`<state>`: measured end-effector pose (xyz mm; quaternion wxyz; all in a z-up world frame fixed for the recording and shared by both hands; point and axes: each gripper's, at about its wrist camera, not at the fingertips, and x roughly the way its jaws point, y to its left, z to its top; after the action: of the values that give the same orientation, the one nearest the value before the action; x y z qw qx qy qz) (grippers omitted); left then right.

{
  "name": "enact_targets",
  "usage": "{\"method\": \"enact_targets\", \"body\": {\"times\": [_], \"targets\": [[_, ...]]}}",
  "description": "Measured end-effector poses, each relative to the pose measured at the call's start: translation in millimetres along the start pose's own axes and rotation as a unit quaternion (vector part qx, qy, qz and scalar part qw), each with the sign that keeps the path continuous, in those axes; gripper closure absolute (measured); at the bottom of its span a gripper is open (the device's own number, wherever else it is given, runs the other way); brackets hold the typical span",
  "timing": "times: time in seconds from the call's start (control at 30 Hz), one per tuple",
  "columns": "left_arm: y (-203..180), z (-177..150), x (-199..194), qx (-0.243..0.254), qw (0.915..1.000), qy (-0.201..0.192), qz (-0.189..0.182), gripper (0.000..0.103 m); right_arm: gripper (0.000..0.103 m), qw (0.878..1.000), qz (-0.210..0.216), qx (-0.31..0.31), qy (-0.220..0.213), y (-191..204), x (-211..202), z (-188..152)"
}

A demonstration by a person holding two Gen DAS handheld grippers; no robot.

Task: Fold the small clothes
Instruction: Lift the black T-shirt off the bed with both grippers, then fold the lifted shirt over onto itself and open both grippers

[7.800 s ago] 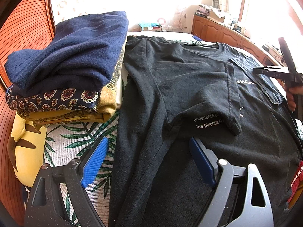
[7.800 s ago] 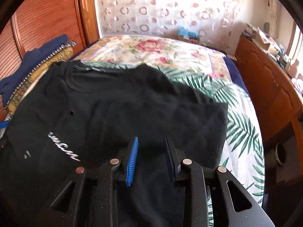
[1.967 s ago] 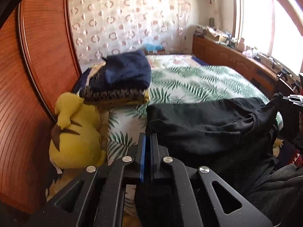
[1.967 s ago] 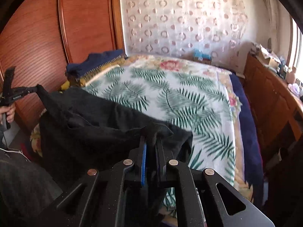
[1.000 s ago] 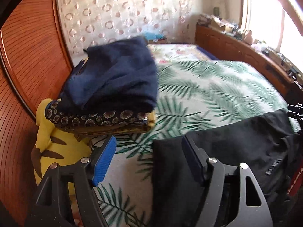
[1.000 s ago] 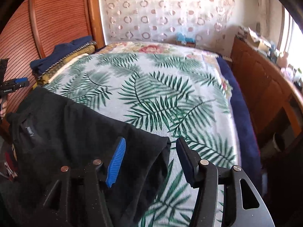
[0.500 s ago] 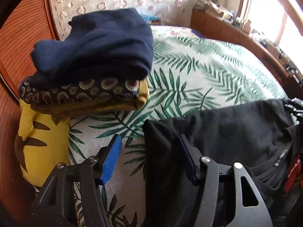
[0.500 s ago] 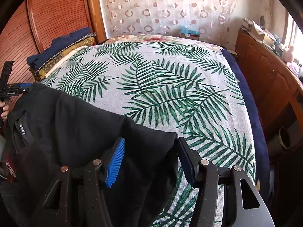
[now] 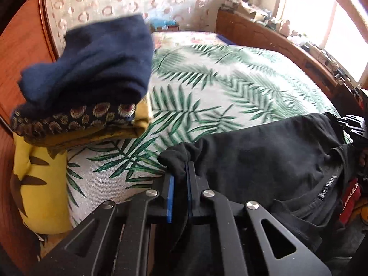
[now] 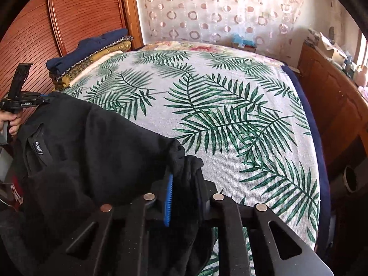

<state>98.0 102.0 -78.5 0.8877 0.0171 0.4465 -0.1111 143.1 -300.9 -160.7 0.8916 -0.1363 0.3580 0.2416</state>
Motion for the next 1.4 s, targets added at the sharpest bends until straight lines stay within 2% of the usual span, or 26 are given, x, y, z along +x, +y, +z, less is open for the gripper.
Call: {"method": "enact_targets", "body": {"times": [0.07, 0.1, 0.23, 0.5, 0.67, 0.73, 0.97, 1.1, 1.2, 1.27, 1.4], "targets": [[-7.1, 3.1, -29.0, -0.009, 0.9992, -0.039, 0.004, 0.094, 0.089, 1.000, 0.002, 0.006, -0.021, 5.1, -13.6, -1.2], [-10.7, 6.0, -45.7, -0.012, 0.9982, -0.058, -0.007, 0.094, 0.089, 0.999, -0.002, 0.009, -0.034, 6.9, -23.9, -0.6], [-31.3, 19.9, -109.0, 0.007, 0.9915, -0.128, -0.017, 0.094, 0.090, 0.995, -0.014, 0.006, -0.101, 12.0, -87.4, 11.7], [-53.8, 41.6, -216.5, 0.026, 0.9641, -0.261, -0.039, 0.094, 0.090, 0.974, -0.071, -0.034, -0.213, 31.1, -216.7, 38.7], [-60.3, 51.1, -251.9, 0.031, 0.9489, -0.311, -0.046, 0.094, 0.090, 0.955, -0.119, -0.060, -0.265, 44.7, -280.3, 48.0], [-58.9, 55.0, -256.5, 0.029, 0.9440, -0.325, -0.051, 0.094, 0.090, 0.951, -0.125, -0.063, -0.277, 45.5, -302.3, 52.5], [-61.4, 61.2, -284.3, 0.015, 0.9235, -0.377, -0.066, 0.094, 0.090, 0.933, -0.181, -0.084, -0.300, 64.4, -352.0, 60.4], [-62.8, 67.9, -301.8, 0.018, 0.9153, -0.398, -0.061, 0.094, 0.090, 0.921, -0.188, -0.088, -0.330, 76.9, -376.2, 61.8], [-59.7, 78.0, -296.0, 0.014, 0.9151, -0.398, -0.062, 0.094, 0.090, 0.917, -0.193, -0.088, -0.338, 73.5, -379.4, 67.5], [-58.9, 86.2, -281.7, 0.012, 0.9189, -0.390, -0.057, 0.094, 0.090, 0.920, -0.195, -0.089, -0.330, 69.3, -369.4, 75.7], [-57.3, 112.2, -224.4, 0.014, 0.9344, -0.354, -0.043, 0.094, 0.090, 0.934, -0.195, -0.076, -0.289, 45.2, -313.4, 95.8]]}}
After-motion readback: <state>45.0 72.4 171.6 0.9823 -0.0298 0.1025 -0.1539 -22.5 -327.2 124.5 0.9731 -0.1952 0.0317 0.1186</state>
